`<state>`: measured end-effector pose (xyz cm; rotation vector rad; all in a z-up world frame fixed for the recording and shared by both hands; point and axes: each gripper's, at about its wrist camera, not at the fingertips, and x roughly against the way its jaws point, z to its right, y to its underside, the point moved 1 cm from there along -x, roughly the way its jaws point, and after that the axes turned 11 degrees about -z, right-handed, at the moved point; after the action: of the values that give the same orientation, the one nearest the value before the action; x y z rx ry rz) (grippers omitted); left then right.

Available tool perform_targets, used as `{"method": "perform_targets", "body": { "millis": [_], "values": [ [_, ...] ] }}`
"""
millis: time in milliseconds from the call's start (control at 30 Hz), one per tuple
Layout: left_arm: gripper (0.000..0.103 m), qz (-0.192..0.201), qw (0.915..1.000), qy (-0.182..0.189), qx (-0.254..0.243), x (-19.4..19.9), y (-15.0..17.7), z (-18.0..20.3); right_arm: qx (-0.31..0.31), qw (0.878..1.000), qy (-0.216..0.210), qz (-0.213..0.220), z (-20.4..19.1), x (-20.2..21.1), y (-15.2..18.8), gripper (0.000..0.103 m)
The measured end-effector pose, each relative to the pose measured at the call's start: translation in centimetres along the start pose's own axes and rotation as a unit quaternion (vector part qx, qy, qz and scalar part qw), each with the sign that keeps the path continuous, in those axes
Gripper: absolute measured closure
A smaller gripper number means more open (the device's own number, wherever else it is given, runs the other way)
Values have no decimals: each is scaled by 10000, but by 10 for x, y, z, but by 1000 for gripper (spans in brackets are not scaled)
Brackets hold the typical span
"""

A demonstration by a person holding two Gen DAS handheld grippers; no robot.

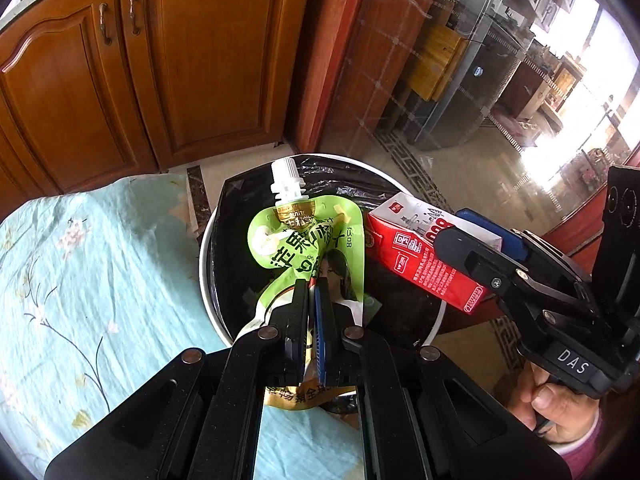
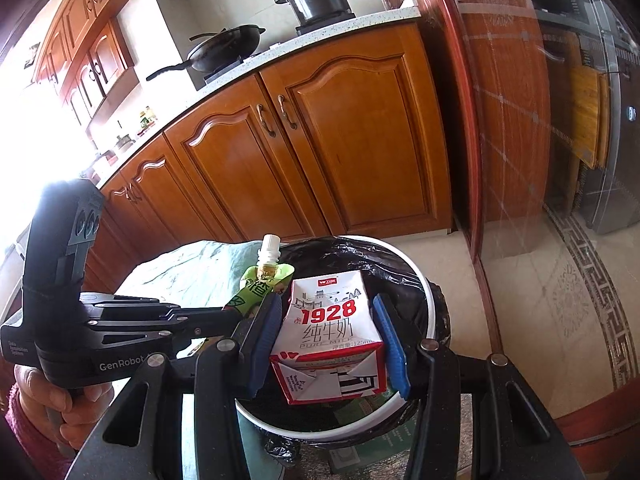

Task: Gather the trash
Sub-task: 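Carry the spout pouch and white-red milk carton over the trash bin, then open the left tool into the bin while the right tool releases the milk carton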

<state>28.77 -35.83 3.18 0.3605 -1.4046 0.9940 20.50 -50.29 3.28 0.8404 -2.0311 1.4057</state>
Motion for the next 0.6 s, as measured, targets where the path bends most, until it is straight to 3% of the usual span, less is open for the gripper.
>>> {"method": "perform_targets", "body": {
  "millis": [600],
  "values": [
    [100, -198, 9998, 28, 74, -22, -13, -2, -98, 9999, 26, -136, 10, -15, -4, 55]
  ]
}}
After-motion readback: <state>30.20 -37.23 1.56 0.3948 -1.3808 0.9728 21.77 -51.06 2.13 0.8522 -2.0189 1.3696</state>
